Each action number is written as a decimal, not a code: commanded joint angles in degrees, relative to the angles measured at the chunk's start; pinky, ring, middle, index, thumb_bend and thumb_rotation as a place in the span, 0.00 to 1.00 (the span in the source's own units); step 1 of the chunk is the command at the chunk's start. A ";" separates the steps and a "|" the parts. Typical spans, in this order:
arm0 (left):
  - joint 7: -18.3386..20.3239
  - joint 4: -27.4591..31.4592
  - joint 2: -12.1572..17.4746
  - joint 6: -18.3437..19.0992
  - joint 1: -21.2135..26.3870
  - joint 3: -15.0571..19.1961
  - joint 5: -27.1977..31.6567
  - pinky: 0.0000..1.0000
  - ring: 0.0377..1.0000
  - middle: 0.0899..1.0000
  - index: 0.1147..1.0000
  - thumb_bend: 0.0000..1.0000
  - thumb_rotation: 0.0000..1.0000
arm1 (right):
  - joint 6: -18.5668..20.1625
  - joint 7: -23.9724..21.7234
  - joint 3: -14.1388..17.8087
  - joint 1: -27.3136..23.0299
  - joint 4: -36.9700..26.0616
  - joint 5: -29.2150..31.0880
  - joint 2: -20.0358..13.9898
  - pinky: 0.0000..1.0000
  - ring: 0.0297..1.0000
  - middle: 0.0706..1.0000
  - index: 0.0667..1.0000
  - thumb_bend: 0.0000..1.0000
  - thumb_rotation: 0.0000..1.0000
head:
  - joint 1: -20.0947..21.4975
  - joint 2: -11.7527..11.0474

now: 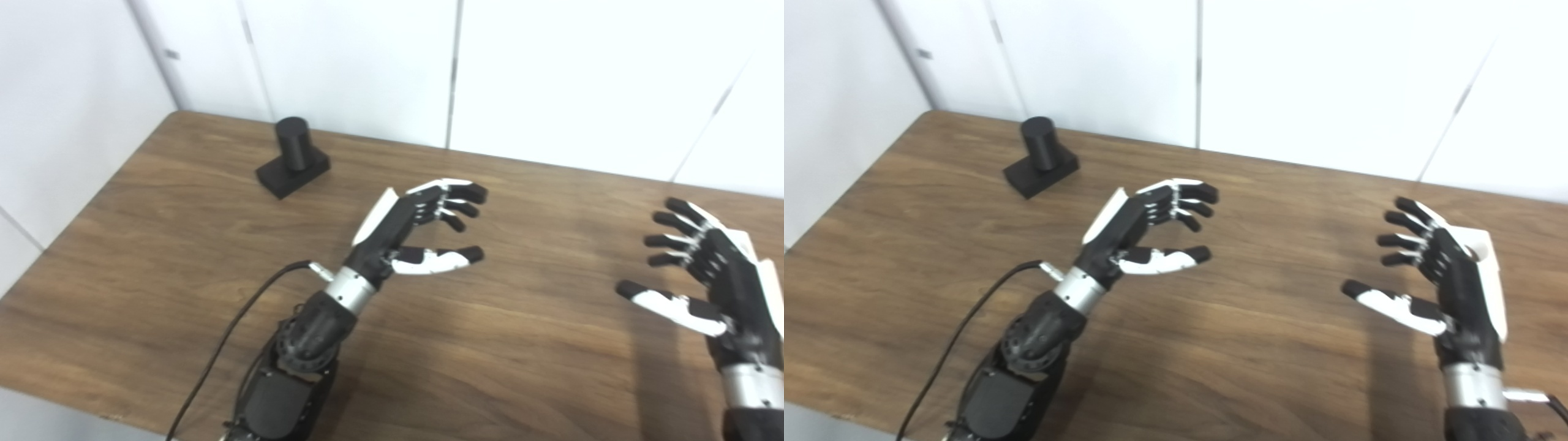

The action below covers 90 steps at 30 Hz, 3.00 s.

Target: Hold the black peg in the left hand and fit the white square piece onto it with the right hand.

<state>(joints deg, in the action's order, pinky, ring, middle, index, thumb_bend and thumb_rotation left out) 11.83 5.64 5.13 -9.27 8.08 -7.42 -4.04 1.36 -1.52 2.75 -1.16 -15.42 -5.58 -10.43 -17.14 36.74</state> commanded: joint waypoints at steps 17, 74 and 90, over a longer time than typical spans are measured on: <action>-1.65 2.23 -0.93 0.01 1.32 0.41 -0.89 0.62 0.67 0.70 0.66 0.72 0.10 | 0.03 -1.59 1.08 -1.08 -4.41 2.46 -1.01 0.57 0.68 0.77 0.80 0.54 0.00 | -0.78 -0.61; -21.36 -5.22 12.94 13.83 17.94 14.22 -22.88 0.93 0.97 0.89 0.74 0.78 0.35 | 1.84 -2.24 1.59 -1.22 -6.03 2.48 -1.75 0.57 0.68 0.78 0.80 0.52 0.00 | -0.26 -1.74; -27.33 -13.35 15.86 16.68 20.89 14.27 -25.73 0.83 0.98 0.93 0.78 0.86 0.36 | 1.07 -2.14 1.78 -1.19 -5.47 2.98 -1.57 0.56 0.67 0.77 0.80 0.52 0.00 | -0.17 -1.73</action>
<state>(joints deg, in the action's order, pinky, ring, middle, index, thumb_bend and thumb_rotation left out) -13.74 -7.71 19.14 7.44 25.67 6.61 -28.48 4.05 -3.98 3.90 -0.82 -19.46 -3.08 -11.77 -17.23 34.98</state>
